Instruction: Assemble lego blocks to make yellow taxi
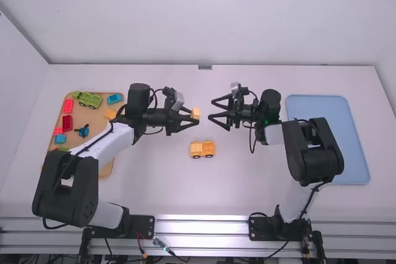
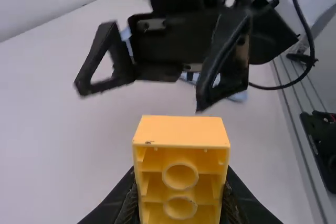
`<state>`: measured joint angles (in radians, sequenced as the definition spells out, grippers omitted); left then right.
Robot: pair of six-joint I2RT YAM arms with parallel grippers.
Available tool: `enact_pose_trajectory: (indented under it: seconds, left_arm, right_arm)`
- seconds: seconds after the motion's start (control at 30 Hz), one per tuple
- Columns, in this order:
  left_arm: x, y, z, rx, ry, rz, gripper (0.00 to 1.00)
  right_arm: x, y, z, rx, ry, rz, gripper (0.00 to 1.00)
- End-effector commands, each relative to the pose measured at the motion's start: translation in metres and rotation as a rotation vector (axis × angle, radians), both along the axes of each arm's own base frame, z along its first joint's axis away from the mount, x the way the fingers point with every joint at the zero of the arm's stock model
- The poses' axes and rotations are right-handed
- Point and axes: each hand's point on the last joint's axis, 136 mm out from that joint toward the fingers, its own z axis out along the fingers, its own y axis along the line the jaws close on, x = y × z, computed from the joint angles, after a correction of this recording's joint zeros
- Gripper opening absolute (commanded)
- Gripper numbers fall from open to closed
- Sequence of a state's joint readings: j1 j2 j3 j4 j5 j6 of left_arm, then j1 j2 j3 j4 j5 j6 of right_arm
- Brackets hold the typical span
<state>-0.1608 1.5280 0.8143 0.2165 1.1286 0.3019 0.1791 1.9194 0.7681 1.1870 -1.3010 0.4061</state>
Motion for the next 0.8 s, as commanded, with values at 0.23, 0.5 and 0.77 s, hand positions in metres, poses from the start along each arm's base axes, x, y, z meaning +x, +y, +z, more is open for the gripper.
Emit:
enact_pose_trajectory:
  seconds: [0.23, 0.5, 0.77]
  left_arm:
    - [-0.002, -0.002, -0.02, -0.005, 0.072, -0.012, 0.02]
    - [-0.014, -0.008, -0.018, -0.063, 0.035, -0.121, 0.02]
    - [-0.012, -0.008, -0.018, -0.078, 0.07, -0.116, 0.02]
  right_arm:
    - [-0.021, 0.025, 0.013, 0.018, -0.031, 0.18, 0.9]
    - [-0.027, 0.025, 0.015, 0.021, -0.055, 0.217, 0.81]
    - [-0.034, 0.036, 0.014, 0.023, -0.087, 0.24, 0.67]
